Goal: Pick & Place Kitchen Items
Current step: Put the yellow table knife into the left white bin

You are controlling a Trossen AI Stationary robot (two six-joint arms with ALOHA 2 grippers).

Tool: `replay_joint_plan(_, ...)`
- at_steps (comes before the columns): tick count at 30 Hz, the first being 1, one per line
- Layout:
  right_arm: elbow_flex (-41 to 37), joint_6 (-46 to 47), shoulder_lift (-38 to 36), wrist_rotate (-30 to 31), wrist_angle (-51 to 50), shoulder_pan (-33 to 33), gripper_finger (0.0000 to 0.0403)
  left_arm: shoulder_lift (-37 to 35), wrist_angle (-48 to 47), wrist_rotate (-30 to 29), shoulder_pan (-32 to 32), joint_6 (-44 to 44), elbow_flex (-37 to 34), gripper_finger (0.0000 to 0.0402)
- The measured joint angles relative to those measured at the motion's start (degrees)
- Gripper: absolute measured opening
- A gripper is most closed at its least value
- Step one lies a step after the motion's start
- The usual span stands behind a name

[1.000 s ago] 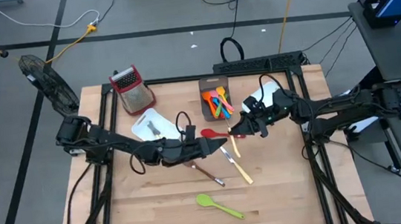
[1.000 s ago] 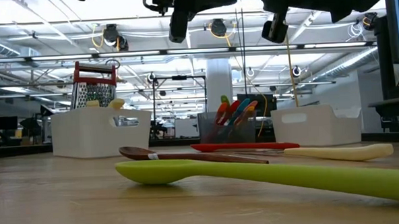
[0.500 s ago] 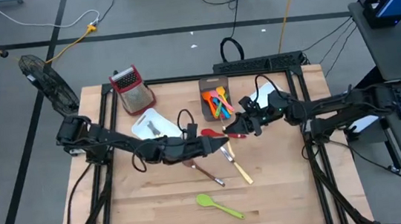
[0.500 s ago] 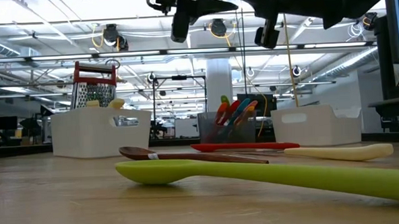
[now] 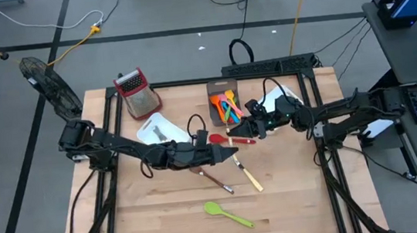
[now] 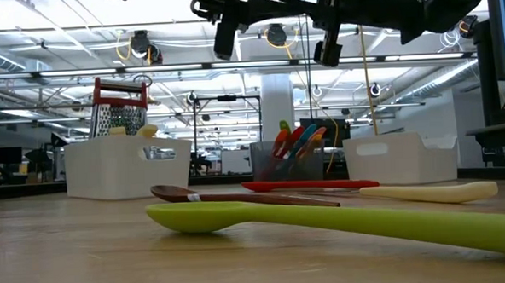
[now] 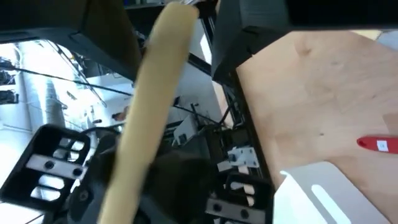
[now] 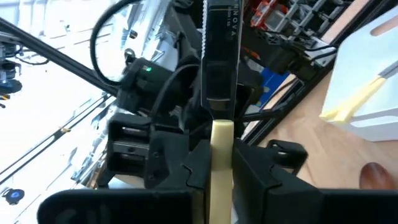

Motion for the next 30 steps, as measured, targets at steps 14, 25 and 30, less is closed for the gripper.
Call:
replay_joint_plan(14,-0.1,0.5,0.0,1.4,-1.1,0.0,0.0033,0.0,0.2,6.7,3.1,3.1,0.0,0.0068)
replay_joint_plan(25,-0.1,-2.5,-0.2,1.3,-4.6,-0.1,0.0089,-0.2,-4.6,8.2,3.2,-0.5,0.1,0.0068)
replay_joint_plan(30,-0.1,-2.7,-0.3,1.0,-7.1,-0.1,0.0093,-0.4,-9.4,7.9,2.9,-3.3,0.1,0.0068)
